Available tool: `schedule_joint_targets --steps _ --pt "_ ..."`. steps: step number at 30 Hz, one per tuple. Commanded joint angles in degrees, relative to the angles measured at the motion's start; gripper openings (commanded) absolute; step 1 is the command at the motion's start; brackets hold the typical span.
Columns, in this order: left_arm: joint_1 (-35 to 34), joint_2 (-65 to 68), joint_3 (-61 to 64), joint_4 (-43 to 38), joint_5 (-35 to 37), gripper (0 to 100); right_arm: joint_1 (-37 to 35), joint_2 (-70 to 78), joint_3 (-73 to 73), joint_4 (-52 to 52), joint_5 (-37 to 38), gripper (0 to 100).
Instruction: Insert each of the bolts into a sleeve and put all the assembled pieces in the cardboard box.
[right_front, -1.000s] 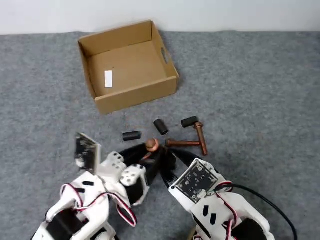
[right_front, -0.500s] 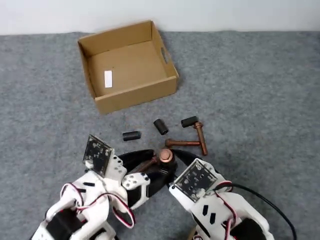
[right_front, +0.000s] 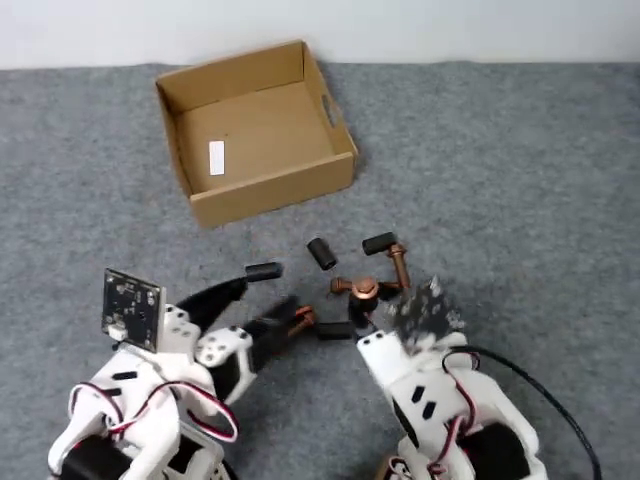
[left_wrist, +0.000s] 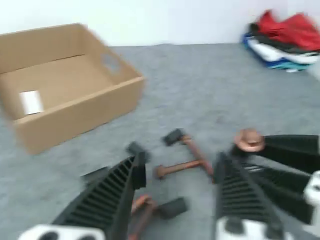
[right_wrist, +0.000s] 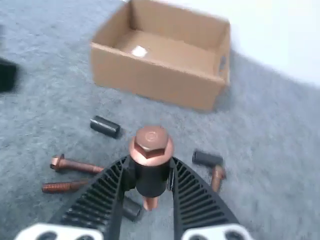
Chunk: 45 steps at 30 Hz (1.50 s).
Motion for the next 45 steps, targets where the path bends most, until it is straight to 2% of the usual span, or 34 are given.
schedule_joint_targets --steps 1,2,4,9,18,28,39,45 --pt "-8.70 0.18 2.33 -0.35 -3.87 3 2.59 8.13 -8.26 -3.38 -4.31 0.8" --pt "-10.90 0.18 4.26 -1.41 -5.45 0 2.95 10.86 -9.49 -4.18 -4.84 0.8" --pt "-14.59 0.09 8.48 -3.08 -7.56 2 3.82 16.31 -12.40 -5.93 -5.89 0.8" --pt "-20.92 0.09 20.79 -8.88 -8.09 0 4.18 28.09 -19.25 -11.21 -7.03 0.8" --pt "-21.80 0.53 40.13 -28.31 -8.26 0 4.18 47.78 -28.92 -22.99 -6.86 0.8" --pt "-22.15 -0.35 40.04 -25.93 -8.26 1 4.18 71.52 -46.86 -32.31 -6.77 0.8" --pt "-23.38 -0.26 40.04 -25.14 -8.26 1 4.18 98.68 -73.67 -34.15 -6.68 0.9" --pt "-23.38 -0.26 40.04 -25.14 -7.91 1 3.91 110.73 -82.55 -33.80 -1.23 0.9"
